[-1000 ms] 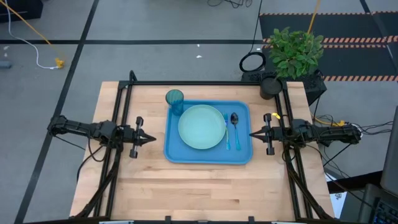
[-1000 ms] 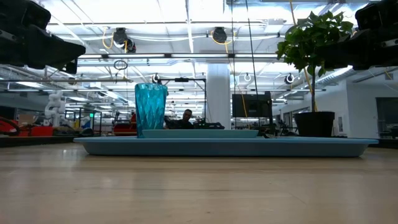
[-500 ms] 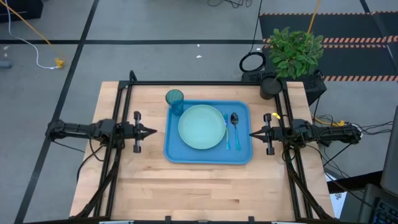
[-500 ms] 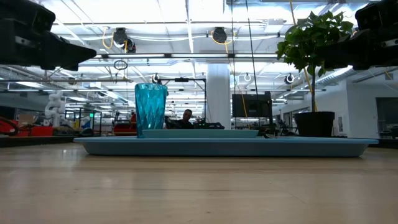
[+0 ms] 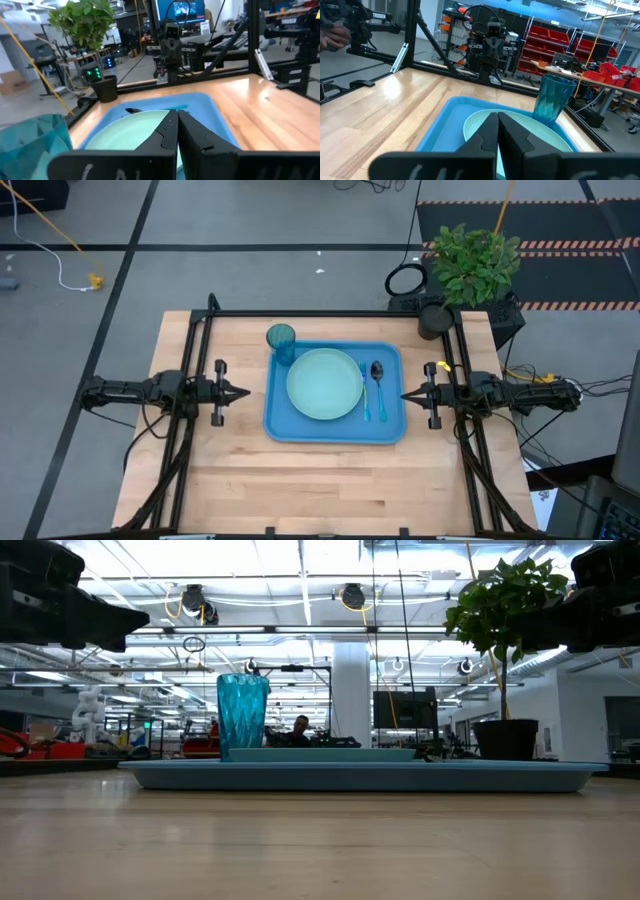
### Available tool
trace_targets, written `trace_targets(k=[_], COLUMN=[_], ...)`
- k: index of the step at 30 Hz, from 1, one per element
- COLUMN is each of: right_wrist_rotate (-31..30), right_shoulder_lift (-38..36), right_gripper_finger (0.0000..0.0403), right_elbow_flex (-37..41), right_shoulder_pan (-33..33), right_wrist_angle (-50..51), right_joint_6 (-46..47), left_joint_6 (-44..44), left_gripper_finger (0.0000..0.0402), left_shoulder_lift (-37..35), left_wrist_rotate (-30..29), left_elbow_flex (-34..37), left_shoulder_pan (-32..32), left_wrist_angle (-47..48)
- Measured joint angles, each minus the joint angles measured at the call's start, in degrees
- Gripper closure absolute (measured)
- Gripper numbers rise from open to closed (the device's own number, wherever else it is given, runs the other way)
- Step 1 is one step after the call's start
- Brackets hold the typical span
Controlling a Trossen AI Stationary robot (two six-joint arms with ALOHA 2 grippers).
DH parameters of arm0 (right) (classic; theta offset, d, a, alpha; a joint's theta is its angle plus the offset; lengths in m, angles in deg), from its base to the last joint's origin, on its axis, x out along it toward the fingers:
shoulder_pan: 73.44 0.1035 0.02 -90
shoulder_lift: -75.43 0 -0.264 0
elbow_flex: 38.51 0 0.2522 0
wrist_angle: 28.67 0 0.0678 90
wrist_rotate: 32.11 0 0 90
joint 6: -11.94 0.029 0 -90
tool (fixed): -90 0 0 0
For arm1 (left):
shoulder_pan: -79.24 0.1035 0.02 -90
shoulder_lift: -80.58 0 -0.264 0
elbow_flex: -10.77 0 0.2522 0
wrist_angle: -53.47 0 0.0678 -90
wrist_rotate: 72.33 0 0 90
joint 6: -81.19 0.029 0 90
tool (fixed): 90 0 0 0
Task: Pick and place plate/cup/fork/spoon on tray
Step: Return to Home Position
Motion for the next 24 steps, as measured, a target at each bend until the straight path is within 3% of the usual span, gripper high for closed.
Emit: trace_targets(k=[10, 24], right_wrist_rotate=[0.0, 0.0], right_shoulder_lift=[0.0, 0.0], right_gripper_finger=[0.0403, 0.0403], right_elbow_flex=[0.0, 0.0], right_shoulder_pan=[0.0, 0.0], right_wrist_angle=[0.0, 0.0], right_joint_6=[0.0, 0.0], left_joint_6=[0.6, 0.5], left_gripper_finger=[0.0367, 0.0364], left_shoulder_lift=[0.2, 0.2], left_wrist_rotate=[0.3, 0.1], left_elbow_flex=[0.0, 0.0], left_shoulder_pan=[0.0, 0.0], left_wrist_angle=[0.3, -0.3])
